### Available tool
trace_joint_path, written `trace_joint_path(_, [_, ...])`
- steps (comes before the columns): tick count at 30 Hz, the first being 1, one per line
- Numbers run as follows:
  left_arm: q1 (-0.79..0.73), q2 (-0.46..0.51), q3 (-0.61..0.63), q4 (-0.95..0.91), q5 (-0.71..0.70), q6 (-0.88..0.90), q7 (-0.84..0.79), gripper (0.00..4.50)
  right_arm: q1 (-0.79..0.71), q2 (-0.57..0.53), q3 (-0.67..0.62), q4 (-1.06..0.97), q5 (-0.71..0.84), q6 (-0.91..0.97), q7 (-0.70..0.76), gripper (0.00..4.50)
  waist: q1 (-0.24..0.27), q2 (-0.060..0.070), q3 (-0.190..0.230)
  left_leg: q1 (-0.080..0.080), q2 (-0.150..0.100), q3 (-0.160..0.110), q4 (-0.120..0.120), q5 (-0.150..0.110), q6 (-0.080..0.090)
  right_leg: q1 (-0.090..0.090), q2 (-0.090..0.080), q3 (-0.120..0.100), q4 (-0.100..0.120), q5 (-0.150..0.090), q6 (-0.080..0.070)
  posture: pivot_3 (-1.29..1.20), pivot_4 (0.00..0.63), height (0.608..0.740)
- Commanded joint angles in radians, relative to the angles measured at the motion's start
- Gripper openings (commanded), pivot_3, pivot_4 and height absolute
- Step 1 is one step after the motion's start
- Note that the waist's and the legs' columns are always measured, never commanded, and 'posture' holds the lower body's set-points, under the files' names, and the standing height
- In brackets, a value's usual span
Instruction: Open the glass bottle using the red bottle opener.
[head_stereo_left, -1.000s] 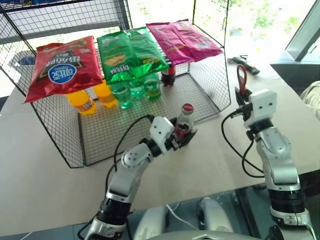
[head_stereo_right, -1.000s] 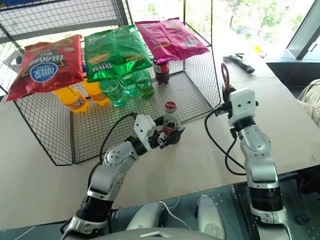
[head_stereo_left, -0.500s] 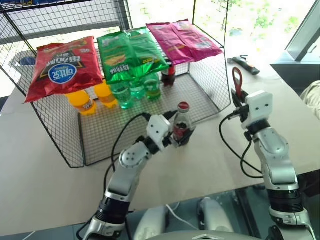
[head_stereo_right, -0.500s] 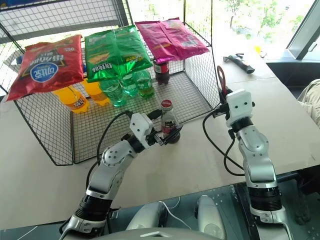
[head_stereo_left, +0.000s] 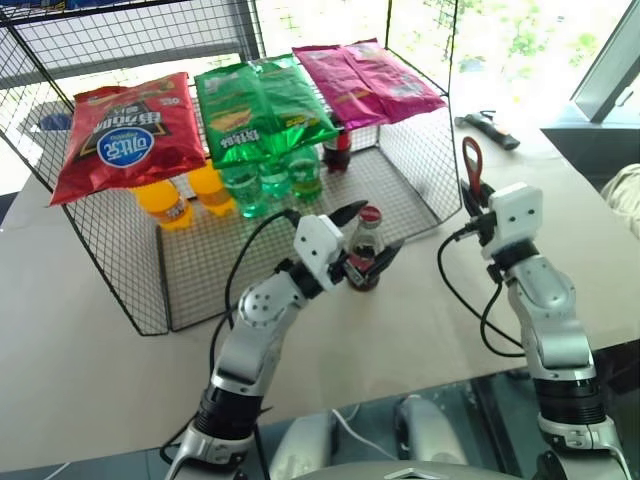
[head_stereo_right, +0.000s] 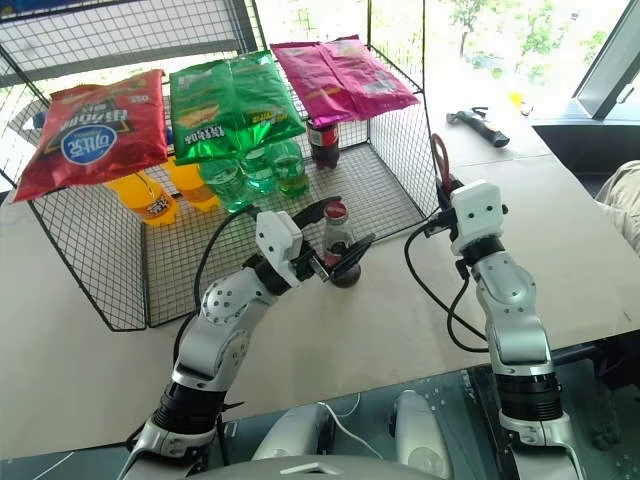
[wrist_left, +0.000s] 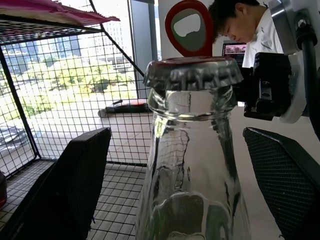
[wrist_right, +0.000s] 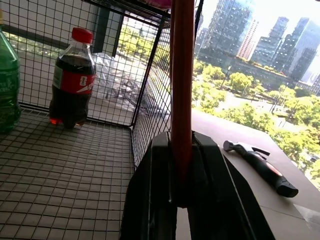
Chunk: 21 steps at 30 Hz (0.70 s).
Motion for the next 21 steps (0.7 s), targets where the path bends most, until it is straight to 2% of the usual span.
trace_joint_path(1, [-0.005, -0.012, 0.004, -0.022, -0.029, -0.009, -0.006, 4.39, -0.026, 0.0, -0.003, -0.023, 0.0, -0.023, 0.0, 0.0, 0.0, 0.0, 0.0, 0.0, 0.0, 0.0, 0.0, 0.0, 0.0, 0.0, 0.0, 0.0, 0.0, 0.0, 0.0, 0.0, 0.15, 0.74])
trace_joint_path(15, [0.011, 0.002, -0.011, -0.023, -0.042, 0.004, -0.027, 4.39, -0.021, 0.003, 0.032, -0.032, -0.013, -0.037, 0.017, 0.0, 0.0, 0.0, 0.0, 0.0, 0.0, 0.0, 0.0, 0.0, 0.0, 0.0, 0.0, 0.0, 0.0, 0.0, 0.0, 0.0, 0.15, 0.74])
trace_joint_path(16, [0.012, 0.005, -0.012, -0.02, -0.041, 0.005, -0.027, 3.85, -0.02, 0.002, 0.035, -0.033, -0.016, -0.04, 0.02, 0.0, 0.0, 0.0, 0.0, 0.0, 0.0, 0.0, 0.0, 0.0, 0.0, 0.0, 0.0, 0.0, 0.0, 0.0, 0.0, 0.0, 0.15, 0.74])
trace_joint_path(18, [0.014, 0.008, -0.014, -0.017, -0.043, 0.005, -0.027, 3.18, -0.018, -0.001, 0.043, -0.037, -0.023, -0.046, 0.027, 0.0, 0.0, 0.0, 0.0, 0.0, 0.0, 0.0, 0.0, 0.0, 0.0, 0.0, 0.0, 0.0, 0.0, 0.0, 0.0, 0.0, 0.15, 0.74])
trace_joint_path(20, [0.017, 0.012, -0.015, -0.014, -0.042, 0.005, -0.027, 2.04, -0.013, -0.009, 0.057, -0.041, -0.038, -0.061, 0.039, 0.0, 0.0, 0.0, 0.0, 0.0, 0.0, 0.0, 0.0, 0.0, 0.0, 0.0, 0.0, 0.0, 0.0, 0.0, 0.0, 0.0, 0.15, 0.74])
trace_joint_path(21, [0.018, 0.013, -0.015, -0.011, -0.04, 0.004, -0.026, 1.95, -0.009, -0.018, 0.071, -0.043, -0.052, -0.078, 0.049, 0.0, 0.0, 0.0, 0.0, 0.0, 0.0, 0.0, 0.0, 0.0, 0.0, 0.0, 0.0, 0.0, 0.0, 0.0, 0.0, 0.0, 0.15, 0.74])
